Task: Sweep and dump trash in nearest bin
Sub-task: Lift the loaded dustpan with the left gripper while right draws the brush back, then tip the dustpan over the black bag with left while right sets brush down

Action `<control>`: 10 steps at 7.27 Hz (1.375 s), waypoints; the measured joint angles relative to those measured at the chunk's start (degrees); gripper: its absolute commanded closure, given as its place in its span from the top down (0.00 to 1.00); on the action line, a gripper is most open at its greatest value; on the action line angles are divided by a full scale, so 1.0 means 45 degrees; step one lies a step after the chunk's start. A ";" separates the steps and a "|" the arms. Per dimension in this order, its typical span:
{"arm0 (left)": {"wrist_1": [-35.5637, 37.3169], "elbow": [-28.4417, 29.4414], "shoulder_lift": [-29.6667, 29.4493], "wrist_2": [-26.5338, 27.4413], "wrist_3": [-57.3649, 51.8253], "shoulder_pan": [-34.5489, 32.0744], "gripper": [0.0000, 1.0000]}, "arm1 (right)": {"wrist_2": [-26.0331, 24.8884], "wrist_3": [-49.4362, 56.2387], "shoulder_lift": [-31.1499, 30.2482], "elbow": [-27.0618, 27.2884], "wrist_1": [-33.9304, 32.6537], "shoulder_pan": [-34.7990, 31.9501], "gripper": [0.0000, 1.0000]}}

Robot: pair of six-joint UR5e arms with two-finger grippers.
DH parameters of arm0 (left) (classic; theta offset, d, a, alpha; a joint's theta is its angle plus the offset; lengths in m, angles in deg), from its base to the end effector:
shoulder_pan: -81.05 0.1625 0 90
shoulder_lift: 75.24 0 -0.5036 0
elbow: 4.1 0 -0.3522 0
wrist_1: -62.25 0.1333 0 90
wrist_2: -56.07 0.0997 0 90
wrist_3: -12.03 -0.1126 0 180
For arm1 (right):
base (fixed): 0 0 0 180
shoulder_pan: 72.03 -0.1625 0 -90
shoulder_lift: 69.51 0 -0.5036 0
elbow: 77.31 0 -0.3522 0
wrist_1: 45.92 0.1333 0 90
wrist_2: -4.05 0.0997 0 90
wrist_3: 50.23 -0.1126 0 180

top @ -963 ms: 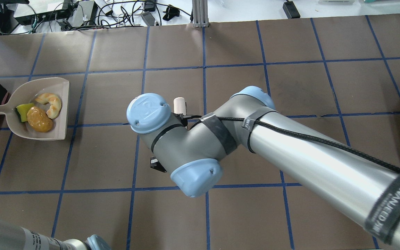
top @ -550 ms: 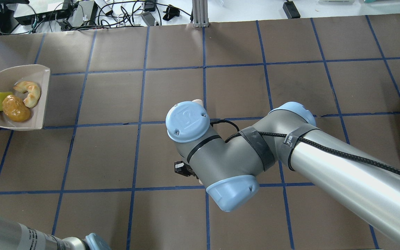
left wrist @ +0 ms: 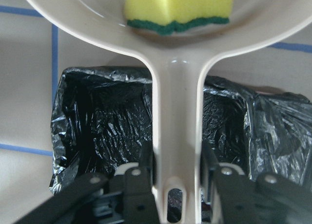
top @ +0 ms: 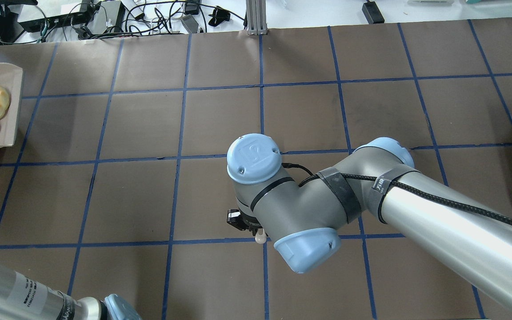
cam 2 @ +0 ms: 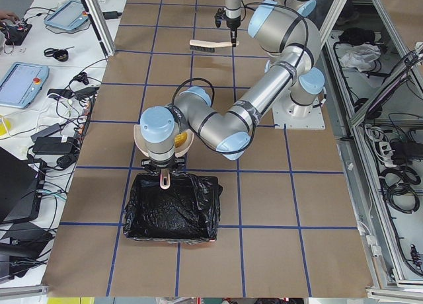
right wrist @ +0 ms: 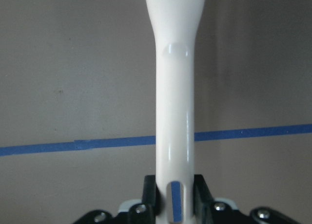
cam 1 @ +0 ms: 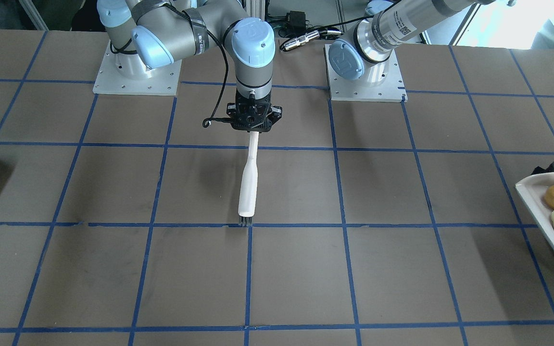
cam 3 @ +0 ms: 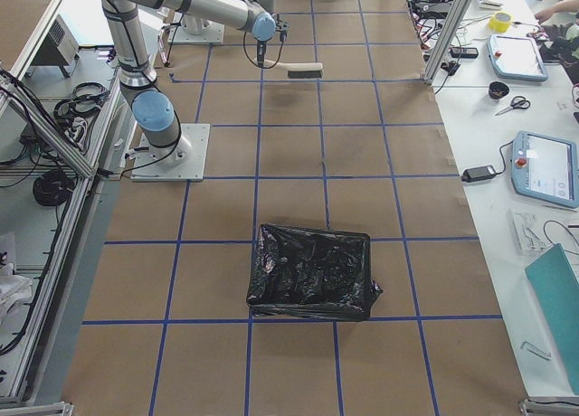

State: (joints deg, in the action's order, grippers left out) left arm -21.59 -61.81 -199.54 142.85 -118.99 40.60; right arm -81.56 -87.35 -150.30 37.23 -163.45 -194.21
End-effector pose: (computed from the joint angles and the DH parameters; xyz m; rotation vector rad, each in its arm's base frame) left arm 0.4751 -0.5885 0.4613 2.0042 2.3225 -0.0857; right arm 0.3653 -0.3141 0.3415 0.1416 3.1302 0.2083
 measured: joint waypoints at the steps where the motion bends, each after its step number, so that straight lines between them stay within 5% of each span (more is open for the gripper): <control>1: -0.0343 0.0963 -0.0468 -0.0005 -0.0015 0.0219 0.00 | 0.0230 -0.0357 -0.0020 0.0003 0.0331 -0.0007 0.00; 5: 0.0338 0.3211 -0.1844 0.0084 -0.0279 0.1164 0.00 | 0.0559 -0.0851 -0.0035 0.0028 0.0803 -0.0122 0.00; 8: 0.1498 0.4098 -0.2492 0.0134 -0.0600 0.1422 0.00 | 0.0549 -0.0913 0.0042 0.0034 0.0812 -0.0151 0.30; 10: 0.2890 0.4132 -0.2706 0.0240 -0.0789 0.1562 0.00 | 0.0538 -0.0920 0.0106 0.0032 0.0801 -0.0153 0.60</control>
State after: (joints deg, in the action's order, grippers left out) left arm -8.59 -43.22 -211.72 143.93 -122.54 47.63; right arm -79.13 -91.49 -149.82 37.37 -159.85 -194.90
